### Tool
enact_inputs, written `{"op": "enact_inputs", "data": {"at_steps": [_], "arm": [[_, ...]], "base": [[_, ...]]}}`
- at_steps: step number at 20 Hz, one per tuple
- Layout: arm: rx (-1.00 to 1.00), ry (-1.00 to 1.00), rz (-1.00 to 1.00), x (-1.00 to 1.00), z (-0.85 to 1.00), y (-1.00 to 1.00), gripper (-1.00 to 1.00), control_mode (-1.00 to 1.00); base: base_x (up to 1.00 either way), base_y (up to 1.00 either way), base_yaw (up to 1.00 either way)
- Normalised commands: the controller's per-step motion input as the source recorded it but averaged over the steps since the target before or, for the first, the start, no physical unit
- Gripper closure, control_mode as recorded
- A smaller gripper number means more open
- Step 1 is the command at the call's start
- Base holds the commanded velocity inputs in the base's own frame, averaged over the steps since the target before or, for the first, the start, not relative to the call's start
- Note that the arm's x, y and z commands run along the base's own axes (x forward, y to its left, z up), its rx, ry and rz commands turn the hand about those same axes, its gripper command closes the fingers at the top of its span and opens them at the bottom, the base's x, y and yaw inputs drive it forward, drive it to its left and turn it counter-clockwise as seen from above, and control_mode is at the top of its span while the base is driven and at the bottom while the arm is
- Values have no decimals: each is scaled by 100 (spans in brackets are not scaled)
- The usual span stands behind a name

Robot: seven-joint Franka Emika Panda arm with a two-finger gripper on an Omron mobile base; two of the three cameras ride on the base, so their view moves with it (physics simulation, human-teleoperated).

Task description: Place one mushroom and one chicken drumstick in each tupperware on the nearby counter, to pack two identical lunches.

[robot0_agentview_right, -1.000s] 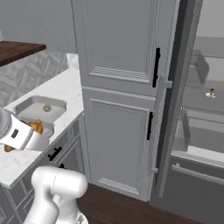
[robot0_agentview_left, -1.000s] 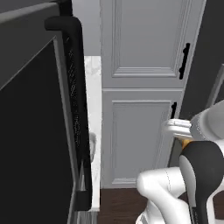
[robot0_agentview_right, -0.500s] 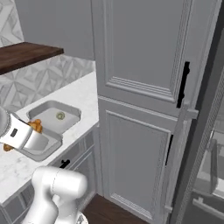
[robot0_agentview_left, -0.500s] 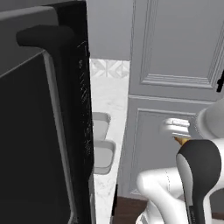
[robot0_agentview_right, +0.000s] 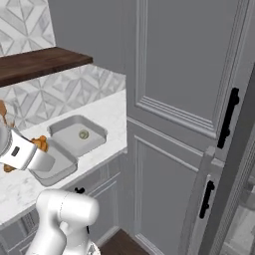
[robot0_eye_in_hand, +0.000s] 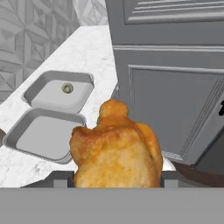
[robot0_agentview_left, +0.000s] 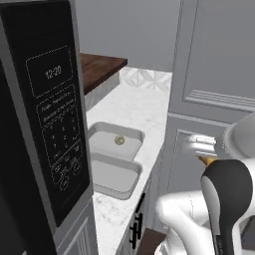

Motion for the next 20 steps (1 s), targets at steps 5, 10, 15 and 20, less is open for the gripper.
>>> {"op": "enact_inputs", "data": {"at_steps": [5,10,15,20], "arm": [[0,0,0,0,0,0,100,100],[0,0,0,0,0,0,100,100],[0,0,0,0,0,0,100,100],[0,0,0,0,0,0,100,100]], "base": [[100,-7,37],[100,-4,26],[100,3,12],[100,3,0]]}}
